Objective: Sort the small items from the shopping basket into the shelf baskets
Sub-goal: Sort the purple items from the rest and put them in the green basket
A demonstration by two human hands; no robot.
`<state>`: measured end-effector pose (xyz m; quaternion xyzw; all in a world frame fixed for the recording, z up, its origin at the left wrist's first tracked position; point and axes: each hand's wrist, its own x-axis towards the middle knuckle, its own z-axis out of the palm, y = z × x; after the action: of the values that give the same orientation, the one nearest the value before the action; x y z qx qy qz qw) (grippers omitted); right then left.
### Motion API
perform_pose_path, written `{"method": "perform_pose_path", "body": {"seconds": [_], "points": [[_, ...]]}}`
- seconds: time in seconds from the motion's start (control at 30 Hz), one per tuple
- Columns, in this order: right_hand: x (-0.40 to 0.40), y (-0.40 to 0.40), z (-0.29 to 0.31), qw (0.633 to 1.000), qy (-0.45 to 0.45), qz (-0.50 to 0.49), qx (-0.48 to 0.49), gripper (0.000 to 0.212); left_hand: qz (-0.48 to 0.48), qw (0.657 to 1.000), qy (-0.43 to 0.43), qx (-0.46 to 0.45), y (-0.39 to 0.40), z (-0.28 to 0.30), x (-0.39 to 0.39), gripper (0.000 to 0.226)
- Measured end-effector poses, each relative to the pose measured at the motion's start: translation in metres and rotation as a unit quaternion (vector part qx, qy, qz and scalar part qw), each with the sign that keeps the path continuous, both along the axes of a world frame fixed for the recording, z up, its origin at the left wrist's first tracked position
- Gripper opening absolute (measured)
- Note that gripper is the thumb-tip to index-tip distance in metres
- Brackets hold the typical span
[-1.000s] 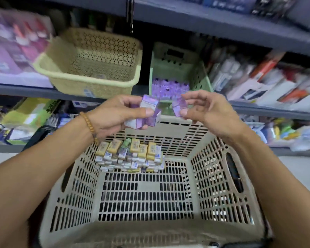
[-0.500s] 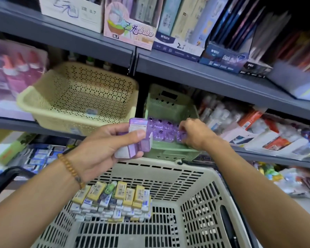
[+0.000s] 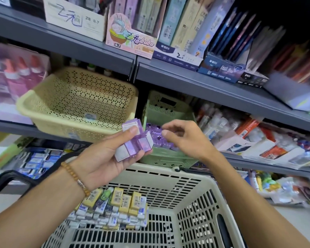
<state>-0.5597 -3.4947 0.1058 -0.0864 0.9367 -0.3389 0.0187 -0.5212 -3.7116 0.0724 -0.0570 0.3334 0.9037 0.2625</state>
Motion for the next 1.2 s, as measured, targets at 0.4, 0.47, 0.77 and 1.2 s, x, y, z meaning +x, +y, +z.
{"method": "perform_pose_path", "body": {"seconds": [0.4,0.47,0.77,1.2], "points": [[0.011,-0.016,0.009,0.992,-0.037,0.009,-0.119,0.028,0.008,0.996,0.034,-0.077,-0.002,0.002,0.002,0.034],[0.006,-0.007,0.005,0.995,-0.027,-0.015,-0.097,0.035,0.018,0.994,0.033,-0.1,-0.003,0.003,0.002,0.05],[-0.009,-0.001,-0.018,0.999,0.014,-0.03,0.015,0.03,0.028,0.987,0.066,-0.146,-0.009,0.006,-0.001,0.06],[-0.024,-0.004,-0.022,0.991,-0.095,0.044,0.078,0.058,0.027,0.979,0.068,-0.188,-0.009,0.006,0.001,0.042]]}}
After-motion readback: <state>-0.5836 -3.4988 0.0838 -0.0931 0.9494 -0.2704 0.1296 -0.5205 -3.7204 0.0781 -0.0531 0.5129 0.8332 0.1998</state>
